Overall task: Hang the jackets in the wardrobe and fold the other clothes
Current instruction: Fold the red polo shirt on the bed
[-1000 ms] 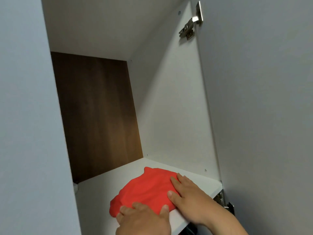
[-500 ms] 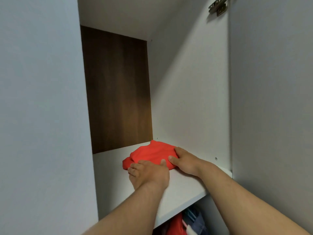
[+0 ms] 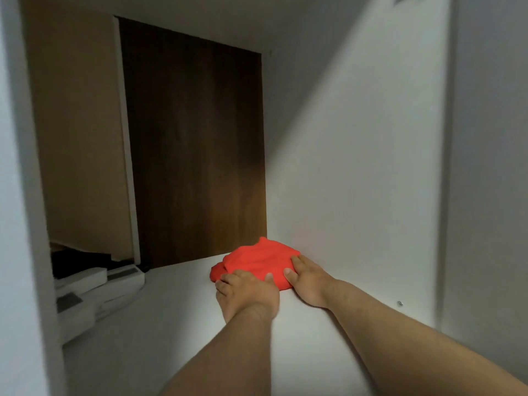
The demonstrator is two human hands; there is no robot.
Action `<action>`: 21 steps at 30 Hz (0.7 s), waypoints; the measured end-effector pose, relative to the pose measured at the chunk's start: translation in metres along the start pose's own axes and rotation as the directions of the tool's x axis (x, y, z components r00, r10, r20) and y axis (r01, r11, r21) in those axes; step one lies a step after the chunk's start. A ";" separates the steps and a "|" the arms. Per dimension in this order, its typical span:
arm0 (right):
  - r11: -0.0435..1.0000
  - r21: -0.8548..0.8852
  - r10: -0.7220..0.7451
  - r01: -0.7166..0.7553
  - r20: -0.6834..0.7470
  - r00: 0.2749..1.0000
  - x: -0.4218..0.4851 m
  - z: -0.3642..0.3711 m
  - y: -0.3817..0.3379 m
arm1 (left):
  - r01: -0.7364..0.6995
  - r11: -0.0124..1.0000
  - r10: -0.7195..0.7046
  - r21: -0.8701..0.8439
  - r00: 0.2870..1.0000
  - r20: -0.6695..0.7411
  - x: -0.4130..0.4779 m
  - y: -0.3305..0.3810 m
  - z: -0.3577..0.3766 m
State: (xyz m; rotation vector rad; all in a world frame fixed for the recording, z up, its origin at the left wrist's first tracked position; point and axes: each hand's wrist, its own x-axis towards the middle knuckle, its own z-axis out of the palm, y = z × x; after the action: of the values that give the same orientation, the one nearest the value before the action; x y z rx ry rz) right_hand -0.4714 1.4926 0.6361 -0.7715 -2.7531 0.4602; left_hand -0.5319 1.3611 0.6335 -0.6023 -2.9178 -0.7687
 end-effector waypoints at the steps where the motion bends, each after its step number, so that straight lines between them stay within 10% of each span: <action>1: 1.000 -0.016 0.007 -0.007 0.005 1.000 0.006 0.002 0.000 | 0.002 1.000 -0.002 0.008 1.000 0.001 0.005 0.001 0.002; 21: 0.998 -0.053 -0.032 0.033 0.024 0.999 0.088 0.018 0.001 | 0.086 0.996 -0.087 -0.015 0.996 -0.038 0.080 0.008 0.021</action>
State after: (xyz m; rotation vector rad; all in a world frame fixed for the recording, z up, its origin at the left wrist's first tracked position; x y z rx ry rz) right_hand -0.5494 1.5363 0.6321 -0.7372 -2.8057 0.3937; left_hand -0.6013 1.4063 0.6316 -0.4594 -2.9224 -0.8007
